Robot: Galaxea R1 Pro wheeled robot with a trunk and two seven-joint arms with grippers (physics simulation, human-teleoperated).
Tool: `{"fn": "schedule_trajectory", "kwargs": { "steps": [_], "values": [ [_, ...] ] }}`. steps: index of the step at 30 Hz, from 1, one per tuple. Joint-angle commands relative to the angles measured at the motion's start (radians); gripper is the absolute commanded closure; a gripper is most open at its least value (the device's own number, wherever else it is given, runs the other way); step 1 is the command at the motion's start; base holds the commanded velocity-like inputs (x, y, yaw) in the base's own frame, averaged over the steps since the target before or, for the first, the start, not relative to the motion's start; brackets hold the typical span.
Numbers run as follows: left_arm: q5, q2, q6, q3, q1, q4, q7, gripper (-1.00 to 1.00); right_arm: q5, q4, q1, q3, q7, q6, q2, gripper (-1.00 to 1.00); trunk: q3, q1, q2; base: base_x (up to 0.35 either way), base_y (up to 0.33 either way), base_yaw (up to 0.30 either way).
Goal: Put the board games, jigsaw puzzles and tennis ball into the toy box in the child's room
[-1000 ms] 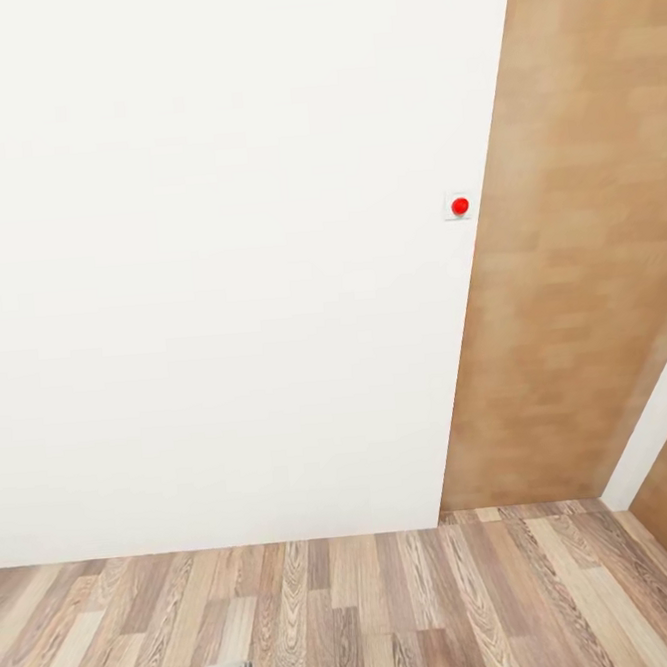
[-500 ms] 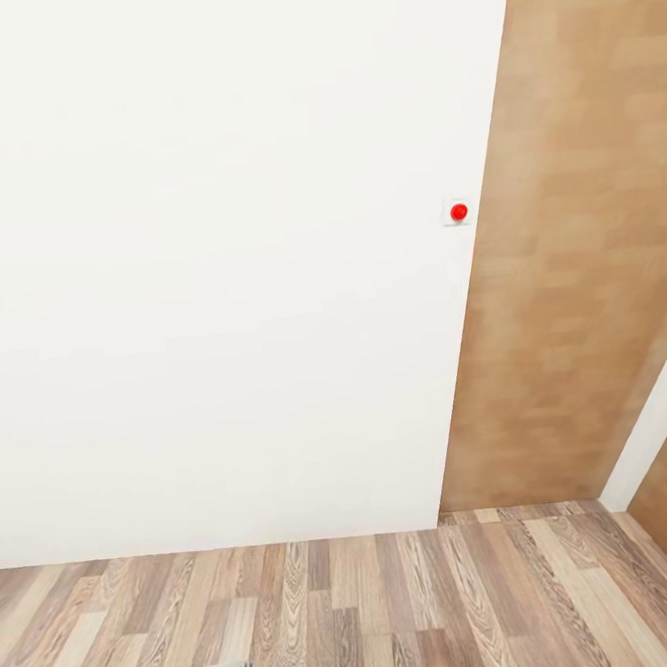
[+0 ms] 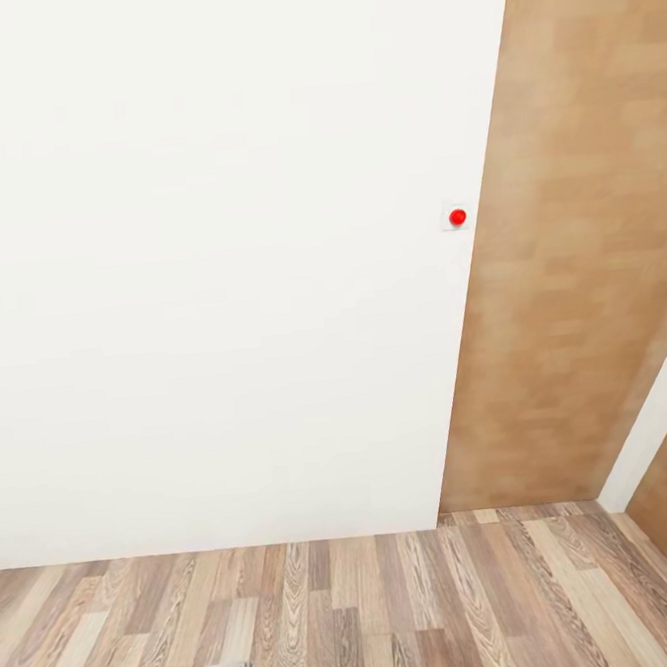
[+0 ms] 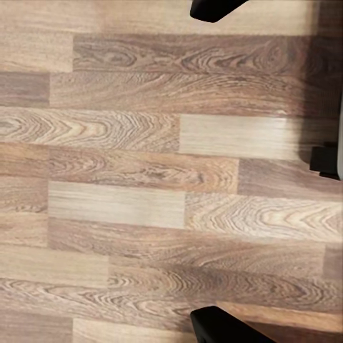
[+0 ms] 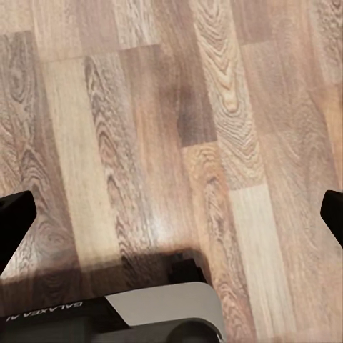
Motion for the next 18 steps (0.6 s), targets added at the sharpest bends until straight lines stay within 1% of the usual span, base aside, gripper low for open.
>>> {"fn": "schedule_trajectory", "kwargs": {
  "steps": [1,4,7,11,18],
  "values": [
    [0.001,0.000,-0.001,0.001,-0.001,0.000,0.003,-1.00,-0.010,0.001,-0.001,-0.002,0.000,-0.006,0.000,-1.00,0.002,-0.004,0.006,0.000,0.000,0.000],
    [0.002,0.000,0.000,0.000,-0.001,0.000,0.003,-1.00,-0.010,0.001,-0.001,-0.002,0.000,-0.006,0.000,-1.00,0.011,-0.015,0.027,0.000,0.000,-0.034],
    [0.001,-0.001,0.000,0.000,-0.001,0.000,0.003,-1.00,-0.010,0.001,-0.001,-0.002,0.000,-0.006,0.000,-1.00,0.020,-0.027,0.048,0.000,0.000,-0.144],
    [0.001,-0.001,0.000,0.000,-0.001,0.000,0.003,-1.00,-0.010,0.001,-0.001,-0.002,0.000,-0.006,0.000,-1.00,0.033,-0.042,0.076,0.000,0.000,-0.222],
    [0.002,0.000,0.001,0.001,-0.001,0.000,0.004,-1.00,-0.010,0.001,0.000,-0.002,0.000,-0.006,0.000,-1.00,0.055,-0.069,0.125,0.000,0.000,-0.265]
  ]
}}
